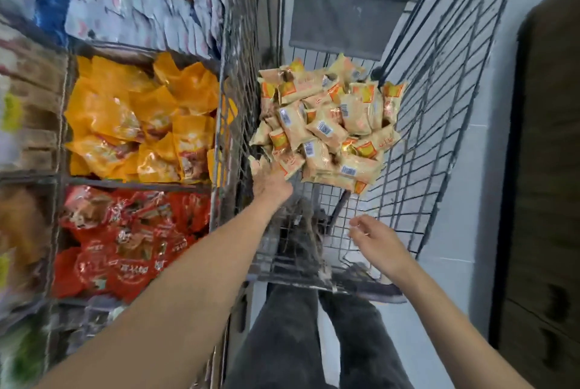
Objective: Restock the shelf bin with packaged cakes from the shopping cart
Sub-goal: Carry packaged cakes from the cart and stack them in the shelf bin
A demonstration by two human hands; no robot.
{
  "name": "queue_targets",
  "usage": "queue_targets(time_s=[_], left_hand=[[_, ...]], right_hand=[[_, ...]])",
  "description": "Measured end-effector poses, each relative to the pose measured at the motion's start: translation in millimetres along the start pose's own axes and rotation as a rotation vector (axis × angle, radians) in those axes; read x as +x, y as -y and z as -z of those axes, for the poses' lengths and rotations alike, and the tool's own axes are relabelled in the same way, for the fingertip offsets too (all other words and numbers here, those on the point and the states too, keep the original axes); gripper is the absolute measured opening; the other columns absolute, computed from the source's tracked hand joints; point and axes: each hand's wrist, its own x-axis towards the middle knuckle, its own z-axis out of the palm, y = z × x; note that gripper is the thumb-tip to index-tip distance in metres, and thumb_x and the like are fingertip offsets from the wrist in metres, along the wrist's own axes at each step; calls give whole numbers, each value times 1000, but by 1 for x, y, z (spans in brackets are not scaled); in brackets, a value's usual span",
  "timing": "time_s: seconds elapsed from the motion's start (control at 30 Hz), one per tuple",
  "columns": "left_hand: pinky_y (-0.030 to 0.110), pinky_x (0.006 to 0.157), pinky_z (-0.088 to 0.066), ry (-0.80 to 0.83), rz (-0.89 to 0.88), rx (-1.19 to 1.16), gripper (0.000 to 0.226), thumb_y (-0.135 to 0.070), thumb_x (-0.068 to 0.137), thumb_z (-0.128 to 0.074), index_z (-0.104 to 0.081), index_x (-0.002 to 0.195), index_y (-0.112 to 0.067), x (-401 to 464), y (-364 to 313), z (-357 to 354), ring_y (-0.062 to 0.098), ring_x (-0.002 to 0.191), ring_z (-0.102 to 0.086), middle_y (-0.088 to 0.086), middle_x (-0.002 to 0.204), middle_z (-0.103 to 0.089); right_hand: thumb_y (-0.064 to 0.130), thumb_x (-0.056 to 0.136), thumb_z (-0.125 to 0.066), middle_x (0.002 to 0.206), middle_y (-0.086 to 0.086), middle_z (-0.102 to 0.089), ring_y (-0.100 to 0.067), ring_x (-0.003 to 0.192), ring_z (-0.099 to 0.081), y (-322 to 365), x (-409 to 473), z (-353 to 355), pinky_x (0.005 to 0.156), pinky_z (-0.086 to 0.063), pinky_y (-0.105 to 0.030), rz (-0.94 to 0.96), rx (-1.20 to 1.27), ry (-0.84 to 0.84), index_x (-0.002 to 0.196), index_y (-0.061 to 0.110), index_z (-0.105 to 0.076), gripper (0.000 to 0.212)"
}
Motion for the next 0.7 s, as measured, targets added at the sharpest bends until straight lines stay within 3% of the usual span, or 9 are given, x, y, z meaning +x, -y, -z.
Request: queue_targets(time_s=[0.17,0.3,0.43,0.53,0.6,0.7], left_hand=[[45,108,-31,-6,11,104,68,-33,90,-56,-25,144,-8,43,1,-29,33,138,-25,16,147,-31],[41,109,-26,-89,-14,235,63,-28,91,-54,-26,143,-6,59,4,-42,32,135,-27,16,145,-34],[39,103,-31,-161,-57,219,52,-24,89,-56,-37,134,-6,63,5,-38,30,127,-36,14,135,-47],[40,98,-35,-120,-52,85,54,-28,87,-58,-37,134,-10,46,-1,-26,31,122,-42,11,133,-50],[38,87,-41,-91,-19,-127,54,-32,87,-56,-34,134,-16,21,-8,-16,30,113,-51,8,127,-54],[26,55,-40,38,-60,-493,30,-33,90,-52,-30,110,-29,-32,-22,-5,14,72,-61,0,102,-59]], right_hand=[[25,98,-43,104,11,-58,-9,98,-56,-6,28,-4,83,-41,-27,-92,109,4,109,26,-54,15],[23,98,-43,112,4,-58,-14,107,-55,-7,38,-6,96,-44,-33,-125,154,3,110,24,-53,15],[22,97,-42,110,3,-61,-13,102,-58,-6,42,-6,94,-47,-36,-135,146,-11,108,26,-52,15],[24,97,-41,111,4,-61,-13,101,-58,1,46,-5,88,-47,-32,-148,165,-24,115,23,-54,23],[24,96,-41,109,7,-63,-12,101,-59,6,46,-5,83,-46,-29,-140,232,-68,113,25,-55,22],[29,97,-43,111,12,-62,-4,100,-59,15,41,-8,89,-45,-29,-135,460,-141,117,30,-55,23]])
